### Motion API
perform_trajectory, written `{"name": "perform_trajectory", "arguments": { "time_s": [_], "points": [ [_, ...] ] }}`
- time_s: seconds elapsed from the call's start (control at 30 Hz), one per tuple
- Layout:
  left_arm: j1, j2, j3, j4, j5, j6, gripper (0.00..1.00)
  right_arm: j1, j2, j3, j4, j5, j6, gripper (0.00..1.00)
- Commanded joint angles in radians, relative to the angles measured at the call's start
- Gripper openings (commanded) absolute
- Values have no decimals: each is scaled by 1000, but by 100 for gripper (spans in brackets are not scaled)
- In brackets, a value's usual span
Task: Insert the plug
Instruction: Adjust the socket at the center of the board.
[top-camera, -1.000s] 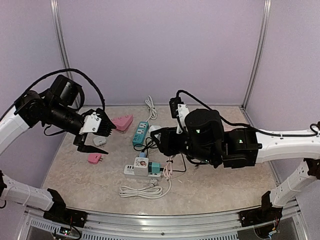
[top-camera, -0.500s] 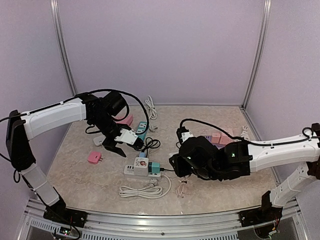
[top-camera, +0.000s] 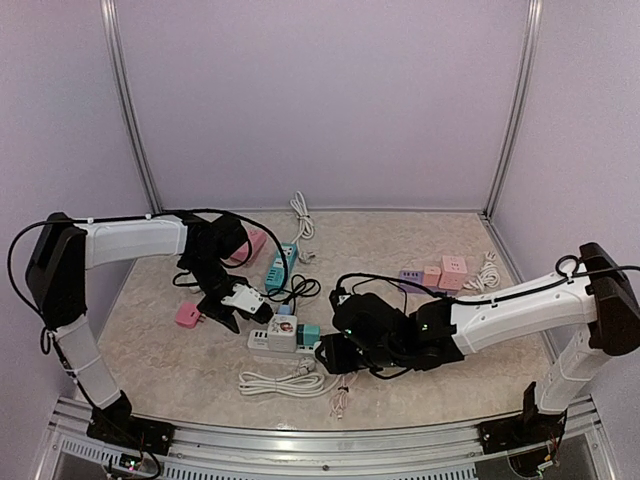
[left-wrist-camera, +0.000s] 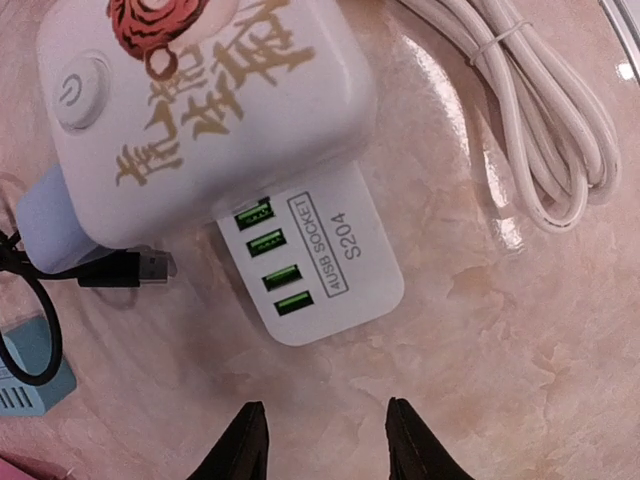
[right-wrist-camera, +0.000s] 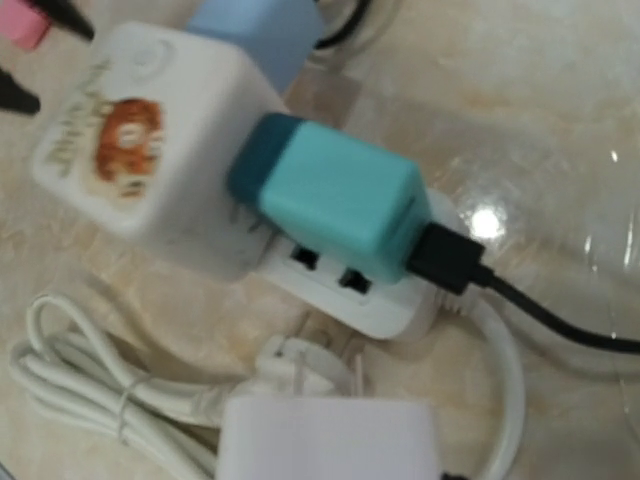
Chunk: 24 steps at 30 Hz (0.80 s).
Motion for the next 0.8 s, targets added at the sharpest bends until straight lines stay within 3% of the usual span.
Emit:
{"name": "perform_trajectory", "arguments": {
  "time_s": [0.0, 0.2, 0.27, 0.77],
  "points": [
    [-11, 51, -1, 73, 18, -29, 39, -49, 32, -24, 59, -62, 36, 0],
    [-35, 105, -19, 129, 6, -45, 61, -89, 41, -80, 132, -64, 59, 0],
    [-48, 116, -23, 128, -17, -44, 65, -99, 45, -94, 156, -66, 63, 0],
    [-174, 81, -114, -23, -26, -55, 62, -107, 54, -95, 166, -52, 40, 0]
  ]
}}
